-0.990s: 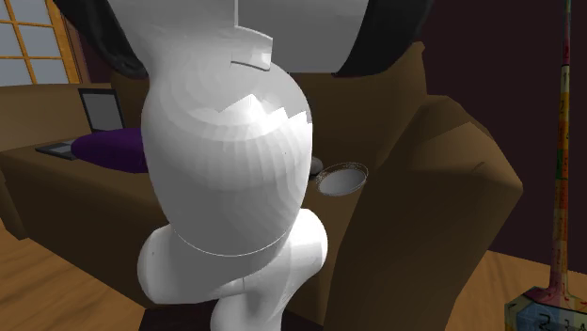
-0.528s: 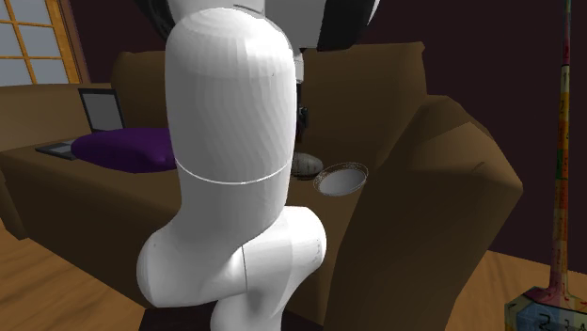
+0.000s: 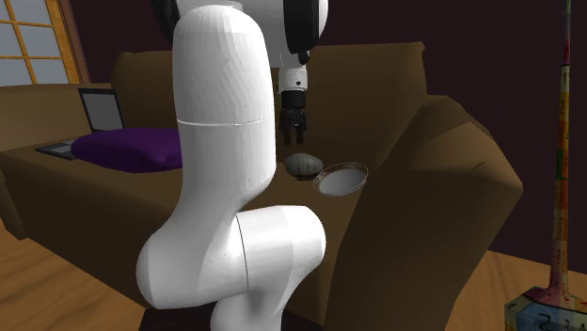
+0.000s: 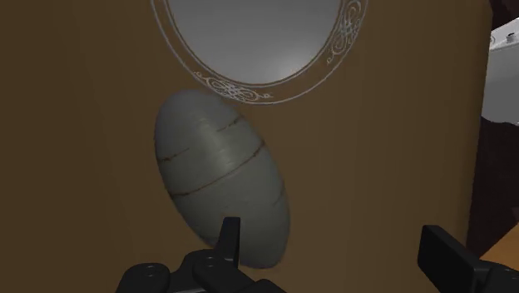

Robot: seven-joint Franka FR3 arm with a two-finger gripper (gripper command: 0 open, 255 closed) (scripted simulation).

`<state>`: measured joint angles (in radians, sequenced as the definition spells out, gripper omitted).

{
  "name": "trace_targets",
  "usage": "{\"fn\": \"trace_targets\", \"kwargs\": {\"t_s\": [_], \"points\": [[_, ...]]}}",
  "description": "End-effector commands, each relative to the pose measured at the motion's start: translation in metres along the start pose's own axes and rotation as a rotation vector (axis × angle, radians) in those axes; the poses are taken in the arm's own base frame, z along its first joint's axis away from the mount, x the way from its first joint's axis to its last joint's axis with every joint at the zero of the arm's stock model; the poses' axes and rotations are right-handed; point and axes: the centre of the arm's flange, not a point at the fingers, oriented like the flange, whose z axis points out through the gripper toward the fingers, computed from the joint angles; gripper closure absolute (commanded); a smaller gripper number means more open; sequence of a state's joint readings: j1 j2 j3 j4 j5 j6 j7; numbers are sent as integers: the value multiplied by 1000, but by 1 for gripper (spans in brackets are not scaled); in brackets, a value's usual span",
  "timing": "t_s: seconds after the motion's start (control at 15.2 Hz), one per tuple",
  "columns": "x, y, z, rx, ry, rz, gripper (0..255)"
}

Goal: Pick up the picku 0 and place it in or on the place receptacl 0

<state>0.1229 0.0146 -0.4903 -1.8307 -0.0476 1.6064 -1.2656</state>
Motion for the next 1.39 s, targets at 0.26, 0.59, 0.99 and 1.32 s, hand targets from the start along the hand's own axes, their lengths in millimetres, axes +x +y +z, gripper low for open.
{"fn": "trace_targets", "kwargs": {"t_s": [0.26, 0.59, 0.99, 1.32], "points": [[27, 49, 15, 10, -22, -172, 0], [26, 49, 42, 10, -22, -172, 0], [26, 49, 45, 10, -22, -172, 0], [26, 49, 45, 10, -22, -172, 255]]}}
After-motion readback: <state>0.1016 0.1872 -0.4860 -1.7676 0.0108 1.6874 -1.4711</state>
